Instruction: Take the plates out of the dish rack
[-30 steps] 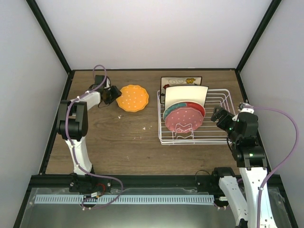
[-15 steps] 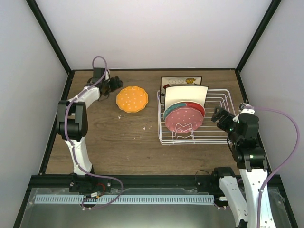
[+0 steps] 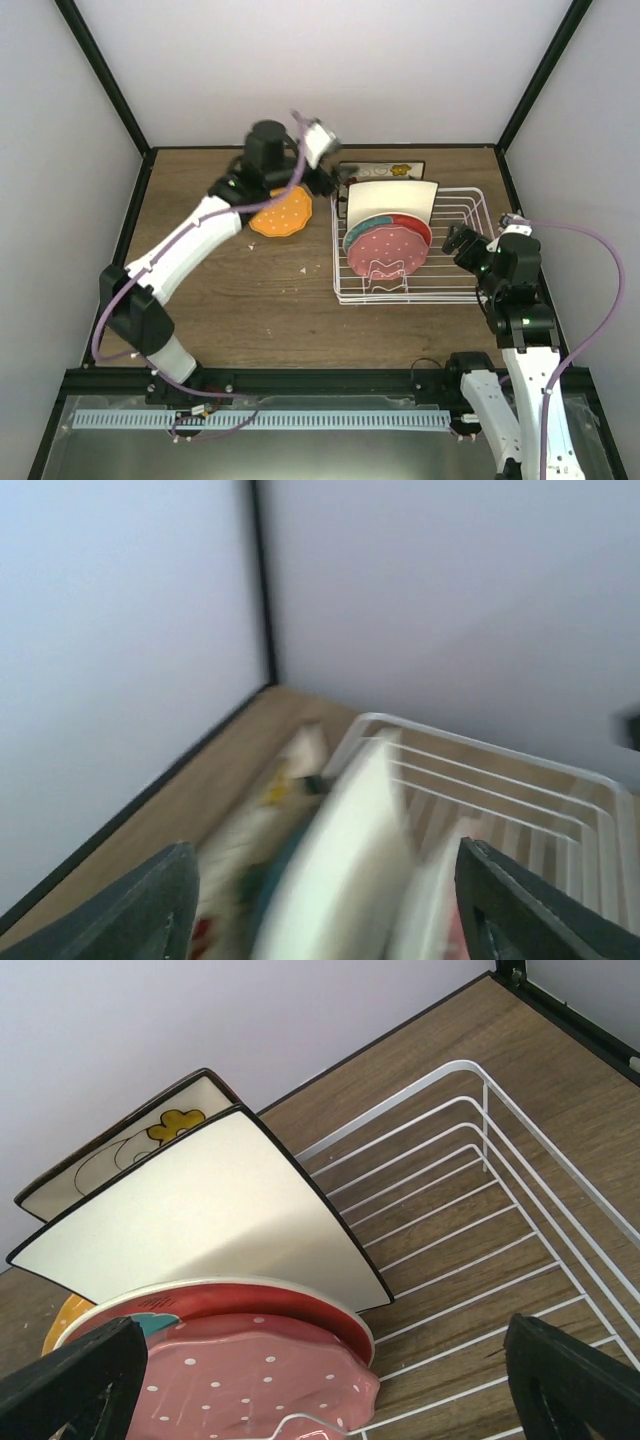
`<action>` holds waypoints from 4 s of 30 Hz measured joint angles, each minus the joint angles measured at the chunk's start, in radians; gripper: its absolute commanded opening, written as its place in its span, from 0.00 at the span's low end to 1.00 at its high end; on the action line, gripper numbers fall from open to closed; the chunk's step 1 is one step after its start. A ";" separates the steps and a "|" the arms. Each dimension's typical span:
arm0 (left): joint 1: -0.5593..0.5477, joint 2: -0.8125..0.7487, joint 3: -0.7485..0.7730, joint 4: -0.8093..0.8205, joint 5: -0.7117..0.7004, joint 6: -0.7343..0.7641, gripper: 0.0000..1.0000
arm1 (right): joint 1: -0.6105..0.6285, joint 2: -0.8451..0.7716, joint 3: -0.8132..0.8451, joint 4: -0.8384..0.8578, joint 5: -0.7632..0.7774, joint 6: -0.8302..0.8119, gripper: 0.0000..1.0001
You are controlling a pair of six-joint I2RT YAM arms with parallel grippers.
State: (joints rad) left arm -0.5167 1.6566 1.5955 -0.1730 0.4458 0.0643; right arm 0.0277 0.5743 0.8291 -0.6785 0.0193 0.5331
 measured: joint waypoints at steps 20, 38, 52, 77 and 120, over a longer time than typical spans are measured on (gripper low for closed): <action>-0.406 0.050 -0.160 -0.028 -0.174 0.608 0.53 | 0.000 -0.040 0.000 -0.005 0.010 -0.017 1.00; -0.415 0.198 -0.141 0.014 -0.289 0.715 0.52 | 0.000 -0.046 0.000 -0.017 0.007 -0.020 1.00; -0.426 0.249 -0.091 0.050 -0.388 0.721 0.09 | 0.000 -0.068 0.000 -0.045 0.022 -0.021 1.00; -0.458 0.204 -0.111 0.032 -0.512 0.727 0.04 | 0.000 -0.114 0.000 -0.064 0.037 -0.020 1.00; 0.388 -0.188 0.008 -0.060 -0.603 -0.274 0.04 | 0.000 -0.106 -0.045 -0.059 0.018 0.037 1.00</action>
State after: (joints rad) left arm -0.1284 1.4681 1.6032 -0.2325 -0.1570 -0.2100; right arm 0.0277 0.4686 0.7837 -0.7372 0.0368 0.5701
